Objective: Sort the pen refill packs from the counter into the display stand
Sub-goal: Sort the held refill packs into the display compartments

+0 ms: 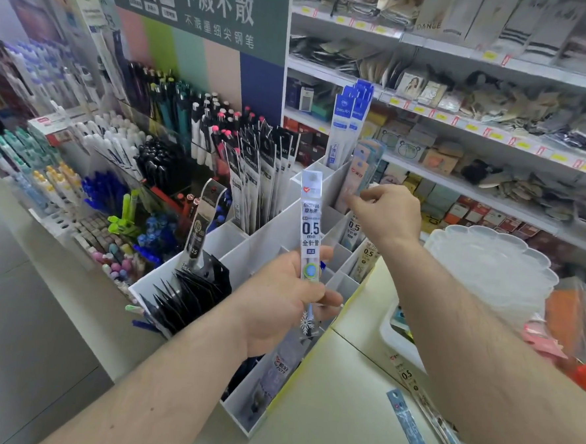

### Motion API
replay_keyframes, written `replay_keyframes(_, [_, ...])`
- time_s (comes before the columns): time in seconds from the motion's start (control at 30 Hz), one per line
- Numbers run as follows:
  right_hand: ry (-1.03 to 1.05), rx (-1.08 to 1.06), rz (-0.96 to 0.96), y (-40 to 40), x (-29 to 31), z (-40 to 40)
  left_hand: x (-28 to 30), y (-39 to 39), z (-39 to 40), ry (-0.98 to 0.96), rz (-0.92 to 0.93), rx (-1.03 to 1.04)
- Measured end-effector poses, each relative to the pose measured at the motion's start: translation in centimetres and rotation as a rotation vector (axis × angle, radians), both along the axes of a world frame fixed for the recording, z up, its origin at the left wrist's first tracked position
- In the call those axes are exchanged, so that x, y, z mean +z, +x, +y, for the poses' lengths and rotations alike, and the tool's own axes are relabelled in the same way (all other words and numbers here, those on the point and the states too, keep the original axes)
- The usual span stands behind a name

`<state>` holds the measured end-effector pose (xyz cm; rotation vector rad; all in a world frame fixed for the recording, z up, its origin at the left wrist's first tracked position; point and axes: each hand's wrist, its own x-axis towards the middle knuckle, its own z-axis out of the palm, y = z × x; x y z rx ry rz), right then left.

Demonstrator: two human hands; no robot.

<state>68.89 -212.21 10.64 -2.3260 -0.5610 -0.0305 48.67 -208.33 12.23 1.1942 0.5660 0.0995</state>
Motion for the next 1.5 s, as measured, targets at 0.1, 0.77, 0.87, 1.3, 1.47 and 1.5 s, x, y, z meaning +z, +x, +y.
replay_keyframes(0.1, [0.220, 0.019, 0.094, -1.9, 0.2, -2.2, 0.1, 0.2, -0.2, 0.052, -0.017, 0.024])
replay_keyframes(0.77, [0.541, -0.133, 0.134, -1.4, -4.1, -5.0, -1.3, 0.2, -1.1, 0.446, -0.053, 0.147])
replay_keyframes(0.87, [0.363, -0.066, 0.076, -0.6, -5.1, -3.8, -1.2, 0.0, -1.1, 0.443, -0.052, 0.136])
replay_keyframes(1.3, [-0.141, -0.001, 0.221, -0.3, -6.0, -1.7, -1.7, -0.7, -1.6, 0.445, -0.054, 0.072])
replay_keyframes(1.47, [-0.076, -0.057, 0.149, -2.6, -5.0, -4.6, -2.2, -0.8, -3.4, 0.472, -0.041, 0.029])
replay_keyframes(1.5, [-0.029, -0.056, 0.138, -3.3, -4.7, -5.6, -2.6, -0.7, -3.8, 0.487, -0.043, 0.004])
